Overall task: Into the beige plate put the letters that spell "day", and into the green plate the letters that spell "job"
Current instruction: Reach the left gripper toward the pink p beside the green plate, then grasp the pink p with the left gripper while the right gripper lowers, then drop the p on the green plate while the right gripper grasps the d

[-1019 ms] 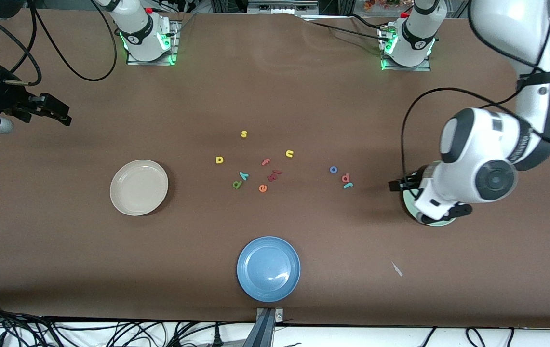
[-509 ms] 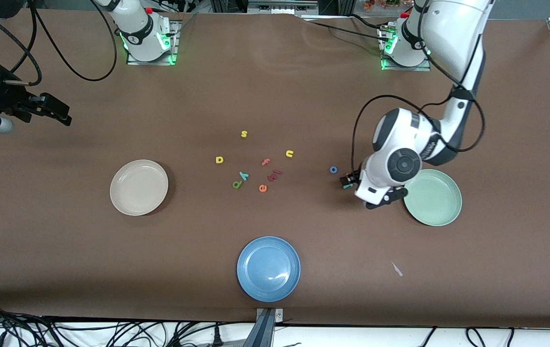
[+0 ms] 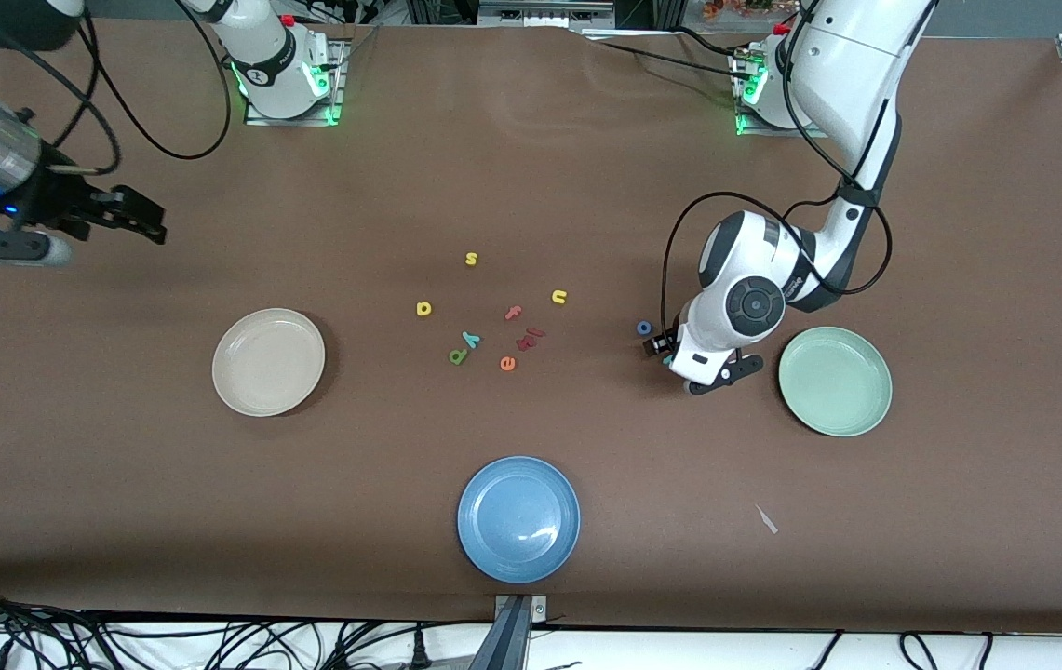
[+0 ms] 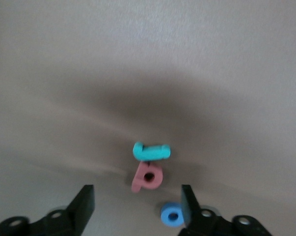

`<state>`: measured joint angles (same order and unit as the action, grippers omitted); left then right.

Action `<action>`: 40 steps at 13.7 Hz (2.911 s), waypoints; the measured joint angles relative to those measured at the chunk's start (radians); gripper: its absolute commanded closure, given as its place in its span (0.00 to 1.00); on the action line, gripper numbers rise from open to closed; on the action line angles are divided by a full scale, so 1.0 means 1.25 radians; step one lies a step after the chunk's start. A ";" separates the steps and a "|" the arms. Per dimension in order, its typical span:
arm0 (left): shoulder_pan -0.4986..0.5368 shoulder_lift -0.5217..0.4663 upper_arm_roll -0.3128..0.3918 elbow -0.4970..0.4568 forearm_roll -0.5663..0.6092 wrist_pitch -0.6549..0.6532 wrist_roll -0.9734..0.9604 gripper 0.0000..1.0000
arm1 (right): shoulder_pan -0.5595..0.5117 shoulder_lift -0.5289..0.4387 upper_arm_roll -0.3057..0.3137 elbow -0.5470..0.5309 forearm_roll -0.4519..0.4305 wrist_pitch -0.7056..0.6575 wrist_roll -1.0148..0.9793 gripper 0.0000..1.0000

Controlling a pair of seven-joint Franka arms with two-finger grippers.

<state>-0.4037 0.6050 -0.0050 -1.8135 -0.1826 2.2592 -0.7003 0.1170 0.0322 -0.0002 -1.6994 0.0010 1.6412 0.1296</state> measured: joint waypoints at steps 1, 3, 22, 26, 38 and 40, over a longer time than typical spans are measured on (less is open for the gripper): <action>0.000 0.007 0.000 0.000 0.000 0.008 0.000 0.28 | 0.017 0.023 0.001 -0.002 0.001 0.001 0.003 0.00; 0.000 0.016 0.000 0.000 0.000 0.016 -0.004 0.31 | 0.064 0.073 0.002 -0.002 0.002 0.030 0.004 0.00; 0.020 -0.009 0.004 0.040 -0.046 -0.123 -0.005 0.99 | 0.376 0.559 0.002 0.174 0.003 0.435 0.933 0.25; 0.158 -0.122 0.013 0.047 0.001 -0.304 0.132 0.98 | 0.387 0.589 0.002 0.176 0.003 0.476 0.945 0.27; 0.312 -0.011 0.009 0.049 0.087 -0.205 0.342 0.00 | 0.389 0.629 -0.002 0.165 0.002 0.509 0.948 0.63; 0.310 -0.014 -0.002 0.079 0.087 -0.206 0.316 0.00 | 0.389 0.630 -0.002 0.163 0.002 0.512 0.948 0.78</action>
<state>-0.0166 0.5880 -0.0071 -1.7153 -0.0744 2.0018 -0.3049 0.6032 0.8196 -0.0023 -1.4952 0.0041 2.2810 1.3145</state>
